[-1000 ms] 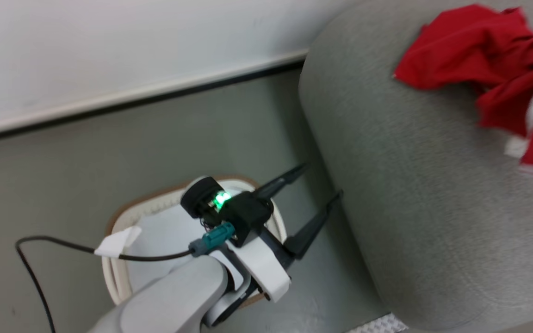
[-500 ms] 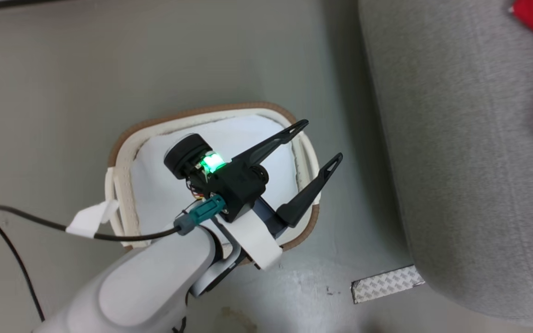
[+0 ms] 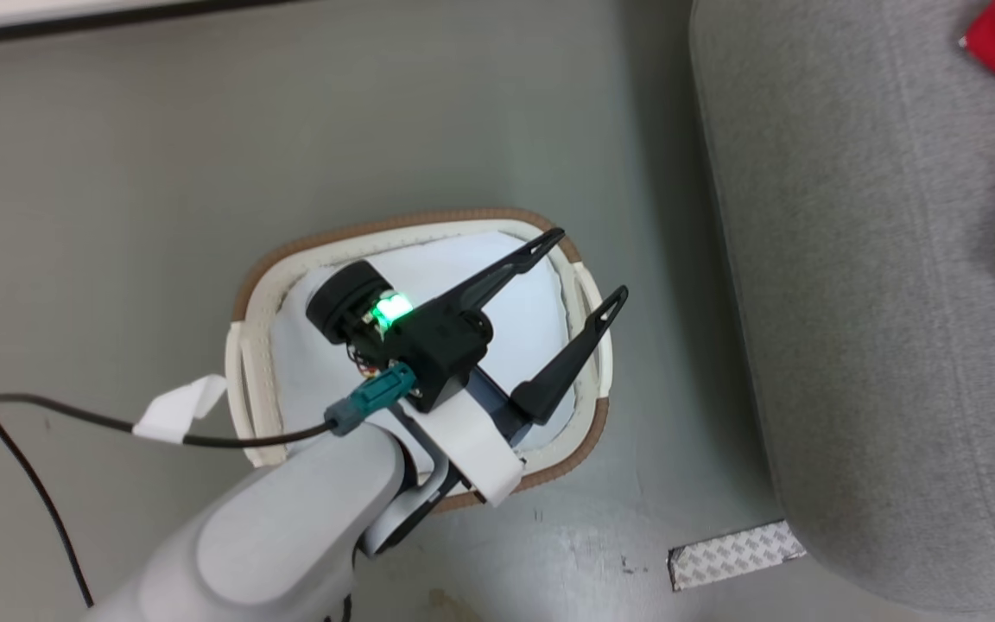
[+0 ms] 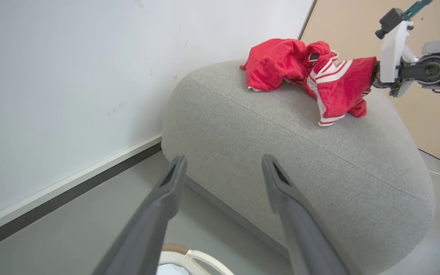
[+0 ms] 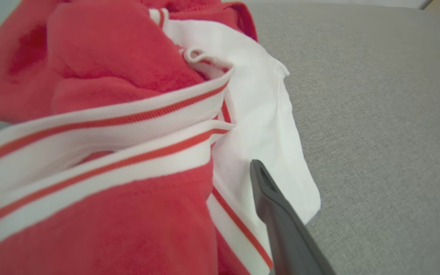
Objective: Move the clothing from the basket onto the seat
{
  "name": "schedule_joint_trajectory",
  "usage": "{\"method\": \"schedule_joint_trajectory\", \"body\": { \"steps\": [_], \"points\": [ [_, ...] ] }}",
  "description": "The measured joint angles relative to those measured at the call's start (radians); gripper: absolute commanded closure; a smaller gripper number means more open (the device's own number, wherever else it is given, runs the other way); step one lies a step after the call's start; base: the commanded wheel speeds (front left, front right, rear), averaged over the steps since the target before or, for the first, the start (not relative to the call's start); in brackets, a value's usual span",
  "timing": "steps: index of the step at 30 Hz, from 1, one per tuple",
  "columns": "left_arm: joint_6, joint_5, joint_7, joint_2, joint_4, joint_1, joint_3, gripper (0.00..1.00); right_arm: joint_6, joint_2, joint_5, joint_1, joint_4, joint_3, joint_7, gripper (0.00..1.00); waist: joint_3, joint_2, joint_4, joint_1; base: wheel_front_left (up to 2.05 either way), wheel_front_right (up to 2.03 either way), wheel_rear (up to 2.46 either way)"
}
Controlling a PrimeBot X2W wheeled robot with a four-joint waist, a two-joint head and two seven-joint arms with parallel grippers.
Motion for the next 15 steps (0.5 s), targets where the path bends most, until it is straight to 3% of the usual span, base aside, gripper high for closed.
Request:
{"method": "schedule_joint_trajectory", "body": {
  "steps": [11,15],
  "points": [
    [0.017,-0.057,-0.048,-0.029,0.075,0.102,0.015,0.00,0.000,-0.043,0.034,0.055,0.009,0.162,0.267,0.00,-0.190,-0.0001,-0.025,-0.0002,0.00,0.00,0.00],
    [0.024,-0.074,-0.057,-0.039,0.100,0.151,0.024,0.00,0.000,-0.070,0.036,0.093,-0.048,0.192,0.326,0.00,-0.275,-0.0001,-0.036,-0.0003,0.00,0.00,0.00]
  ]
}}
